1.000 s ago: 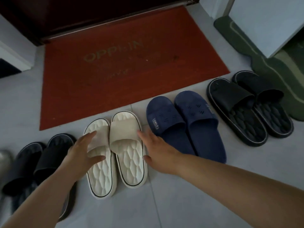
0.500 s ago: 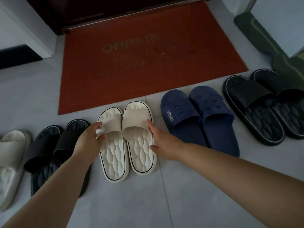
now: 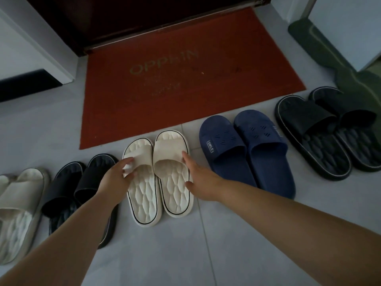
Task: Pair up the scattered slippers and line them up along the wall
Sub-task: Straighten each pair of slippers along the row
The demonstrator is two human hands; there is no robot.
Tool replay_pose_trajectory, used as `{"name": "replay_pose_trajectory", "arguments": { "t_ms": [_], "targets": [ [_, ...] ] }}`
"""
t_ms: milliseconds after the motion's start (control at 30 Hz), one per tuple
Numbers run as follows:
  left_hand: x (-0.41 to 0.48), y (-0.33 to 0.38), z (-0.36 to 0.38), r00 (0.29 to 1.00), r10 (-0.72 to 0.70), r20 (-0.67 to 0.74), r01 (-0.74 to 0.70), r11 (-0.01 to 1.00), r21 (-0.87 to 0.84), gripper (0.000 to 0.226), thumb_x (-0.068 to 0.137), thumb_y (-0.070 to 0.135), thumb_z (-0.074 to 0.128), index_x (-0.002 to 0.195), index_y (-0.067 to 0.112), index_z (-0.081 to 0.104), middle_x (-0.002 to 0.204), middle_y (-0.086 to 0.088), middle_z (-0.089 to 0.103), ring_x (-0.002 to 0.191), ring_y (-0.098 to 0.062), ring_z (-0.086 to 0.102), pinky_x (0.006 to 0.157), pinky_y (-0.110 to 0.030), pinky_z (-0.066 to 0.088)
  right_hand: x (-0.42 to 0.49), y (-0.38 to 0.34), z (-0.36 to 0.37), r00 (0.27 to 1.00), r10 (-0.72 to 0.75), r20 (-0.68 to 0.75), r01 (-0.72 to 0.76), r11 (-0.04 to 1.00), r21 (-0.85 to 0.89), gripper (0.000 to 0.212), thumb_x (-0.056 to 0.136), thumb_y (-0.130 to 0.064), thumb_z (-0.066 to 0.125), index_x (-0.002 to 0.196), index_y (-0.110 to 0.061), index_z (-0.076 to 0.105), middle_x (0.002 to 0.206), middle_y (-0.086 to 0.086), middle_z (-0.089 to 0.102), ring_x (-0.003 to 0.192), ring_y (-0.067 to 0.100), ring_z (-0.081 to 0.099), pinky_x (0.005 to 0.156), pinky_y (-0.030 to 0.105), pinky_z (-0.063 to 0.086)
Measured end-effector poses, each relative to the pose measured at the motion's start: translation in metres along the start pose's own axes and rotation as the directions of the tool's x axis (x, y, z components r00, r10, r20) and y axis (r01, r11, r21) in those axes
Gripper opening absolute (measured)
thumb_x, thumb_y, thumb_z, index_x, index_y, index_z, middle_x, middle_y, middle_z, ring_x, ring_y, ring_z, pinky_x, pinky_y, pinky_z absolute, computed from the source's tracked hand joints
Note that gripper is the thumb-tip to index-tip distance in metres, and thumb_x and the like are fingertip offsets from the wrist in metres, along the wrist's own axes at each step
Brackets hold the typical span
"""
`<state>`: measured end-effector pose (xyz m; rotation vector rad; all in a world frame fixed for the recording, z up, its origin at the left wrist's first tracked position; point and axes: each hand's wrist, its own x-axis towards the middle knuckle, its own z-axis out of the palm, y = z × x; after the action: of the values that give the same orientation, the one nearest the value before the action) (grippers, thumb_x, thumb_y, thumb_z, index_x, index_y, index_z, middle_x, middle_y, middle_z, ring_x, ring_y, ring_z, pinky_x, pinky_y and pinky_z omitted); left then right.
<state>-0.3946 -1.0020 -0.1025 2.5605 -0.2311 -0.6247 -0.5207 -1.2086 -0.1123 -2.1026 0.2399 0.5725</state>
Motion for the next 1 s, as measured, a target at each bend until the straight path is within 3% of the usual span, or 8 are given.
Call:
{"name": "replay_pose_trajectory", "arguments": {
  "t_ms": [100,267,367,467,533,633,733,1000],
  "targets": [
    [-0.002,0.002,0.002,1.0,0.024,0.017,-0.024,1.0,-0.006,0.042,0.087,0.019,0.058,0.127,0.025,0.049,0.121,-0.013,0.059,0.093,-0.026,0.06,0.076,-0.031,0.046,-0.001,0.0,0.001,1.0,-0.001,-0.017,0.001,1.0,-0.009,0.081,0.093,-0.017,0.044,0.144,-0.029,-0.017,0.148,0.007,0.036,0.088,0.022,0.058,0.08,0.033,0.048],
    [-0.004,0.001,-0.001,0.996,0.071,0.06,-0.071,0.997,-0.005,0.043,0.087,0.021,0.058,0.129,0.025,0.048,0.126,-0.012,0.057,0.104,-0.03,0.059,0.084,-0.037,0.047,0.0,-0.001,0.001,0.996,0.072,-0.043,-0.073,0.997,-0.003,0.079,0.092,-0.017,0.044,0.146,-0.028,-0.012,0.134,0.014,0.05,0.098,0.029,0.061,0.088,0.041,0.05],
    [-0.004,-0.003,-0.004,0.991,0.086,0.106,-0.088,0.996,0.018,0.044,0.088,0.023,0.056,0.13,0.025,0.046,0.126,-0.014,0.057,0.106,-0.033,0.058,0.087,-0.04,0.047,-0.004,-0.002,-0.006,0.966,0.024,-0.256,-0.004,0.997,0.079,0.066,0.089,-0.016,0.052,0.144,-0.021,0.017,0.129,0.012,0.051,0.113,0.029,0.053,0.093,0.039,0.045],
    [-0.002,-0.011,-0.011,0.979,0.092,0.183,-0.09,0.996,-0.017,0.044,0.088,0.016,0.056,0.131,0.021,0.046,0.128,-0.018,0.054,0.112,-0.034,0.056,0.093,-0.043,0.047,-0.012,0.015,-0.028,0.696,0.049,-0.717,-0.039,0.999,0.031,0.047,0.083,-0.025,0.062,0.126,-0.019,0.045,0.125,0.01,0.051,0.116,0.031,0.045,0.096,0.04,0.037],
    [0.0,-0.019,-0.02,0.973,0.083,0.214,-0.068,0.995,-0.076,0.047,0.087,0.009,0.057,0.131,0.02,0.046,0.131,-0.019,0.053,0.118,-0.033,0.053,0.094,-0.039,0.043,-0.023,0.036,-0.048,0.569,0.124,-0.813,-0.198,0.98,0.011,0.057,0.077,-0.037,0.067,0.127,-0.025,0.043,0.134,0.009,0.042,0.123,0.035,0.037,0.102,0.043,0.03],
    [0.006,-0.032,-0.036,0.975,0.098,0.2,-0.089,0.995,-0.054,0.047,0.085,0.011,0.06,0.126,0.032,0.048,0.13,-0.005,0.055,0.116,-0.027,0.056,0.099,-0.039,0.043,-0.032,0.06,-0.066,0.711,0.282,-0.644,-0.39,0.92,-0.027,0.088,0.069,-0.06,0.065,0.14,-0.039,0.019,0.154,0.004,0.017,0.139,0.04,0.01,0.113,0.053,0.011],
    [0.015,-0.044,-0.044,0.978,0.137,0.159,-0.126,0.989,-0.076,0.044,0.086,0.007,0.058,0.11,0.043,0.051,0.118,0.007,0.057,0.11,-0.024,0.058,0.103,-0.047,0.04,-0.021,0.066,-0.056,0.816,0.229,-0.531,-0.39,0.896,-0.213,0.073,0.082,-0.056,0.052,0.142,-0.045,0.012,0.155,-0.003,0.019,0.142,0.04,-0.004,0.112,0.059,-0.006],
    [0.012,-0.039,-0.017,0.979,0.152,0.137,-0.133,0.981,-0.141,0.039,0.087,0.007,0.056,0.107,0.04,0.055,0.111,0.002,0.06,0.095,-0.017,0.062,0.09,-0.036,0.045,-0.021,0.068,-0.049,0.707,0.138,-0.694,-0.384,0.898,-0.212,0.047,0.097,-0.017,0.034,0.137,-0.041,0.034,0.145,-0.007,0.04,0.143,0.027,0.011,0.114,0.054,-0.005]
  ]
}}
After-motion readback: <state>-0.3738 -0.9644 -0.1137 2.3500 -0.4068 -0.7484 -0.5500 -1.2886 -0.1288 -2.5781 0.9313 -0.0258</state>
